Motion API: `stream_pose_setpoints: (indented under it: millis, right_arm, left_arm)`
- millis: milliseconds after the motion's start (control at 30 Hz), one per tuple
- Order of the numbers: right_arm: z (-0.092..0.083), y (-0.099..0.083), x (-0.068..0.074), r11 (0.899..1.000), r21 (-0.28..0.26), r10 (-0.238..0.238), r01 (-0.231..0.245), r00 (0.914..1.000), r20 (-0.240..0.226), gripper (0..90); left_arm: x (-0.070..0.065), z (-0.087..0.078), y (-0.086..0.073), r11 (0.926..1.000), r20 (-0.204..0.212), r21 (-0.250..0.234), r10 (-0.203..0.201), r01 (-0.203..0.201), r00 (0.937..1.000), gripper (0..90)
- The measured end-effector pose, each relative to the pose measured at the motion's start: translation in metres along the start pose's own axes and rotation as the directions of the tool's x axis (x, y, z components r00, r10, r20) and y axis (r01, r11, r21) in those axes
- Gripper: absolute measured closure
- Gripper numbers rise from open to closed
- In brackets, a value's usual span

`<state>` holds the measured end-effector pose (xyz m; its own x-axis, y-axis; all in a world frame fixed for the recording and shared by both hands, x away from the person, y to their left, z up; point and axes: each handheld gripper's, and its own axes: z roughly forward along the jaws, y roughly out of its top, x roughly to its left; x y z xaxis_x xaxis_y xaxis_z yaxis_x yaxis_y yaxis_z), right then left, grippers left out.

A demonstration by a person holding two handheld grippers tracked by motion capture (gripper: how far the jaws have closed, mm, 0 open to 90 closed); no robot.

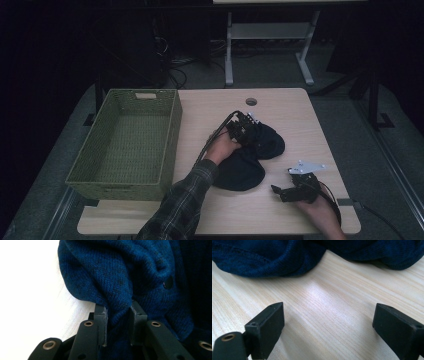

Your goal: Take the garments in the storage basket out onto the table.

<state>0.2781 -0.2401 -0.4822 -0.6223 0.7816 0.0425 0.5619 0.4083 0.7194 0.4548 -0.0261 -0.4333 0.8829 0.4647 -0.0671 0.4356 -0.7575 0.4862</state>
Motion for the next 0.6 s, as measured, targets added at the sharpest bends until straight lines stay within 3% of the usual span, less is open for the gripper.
stream_pose_setpoints:
  millis: [100,233,433,600]
  right_arm:
    - [0.000,0.000,0.000,1.000,0.000,0.000,0.000,1.0000,0.000,10.1]
    - [0.000,0.000,0.000,1.000,0.000,0.000,0.000,1.0000,0.000,10.1]
    - [0.000,0.000,0.000,1.000,0.001,0.000,0.000,1.0000,0.001,10.1]
    - [0.000,0.000,0.000,1.000,-0.004,-0.003,0.003,1.0000,0.001,10.1]
  left_arm:
    - [0.001,0.000,-0.002,0.9999,-0.004,-0.013,-0.008,0.008,1.0000,69.0]
    - [0.003,-0.009,-0.002,0.9995,-0.029,-0.032,-0.010,0.009,0.9995,54.8]
    - [0.008,-0.029,-0.006,0.9990,-0.030,-0.042,-0.019,0.018,0.9994,37.6]
    - [0.011,-0.045,-0.011,0.9974,-0.082,-0.060,-0.046,0.041,0.9956,20.7]
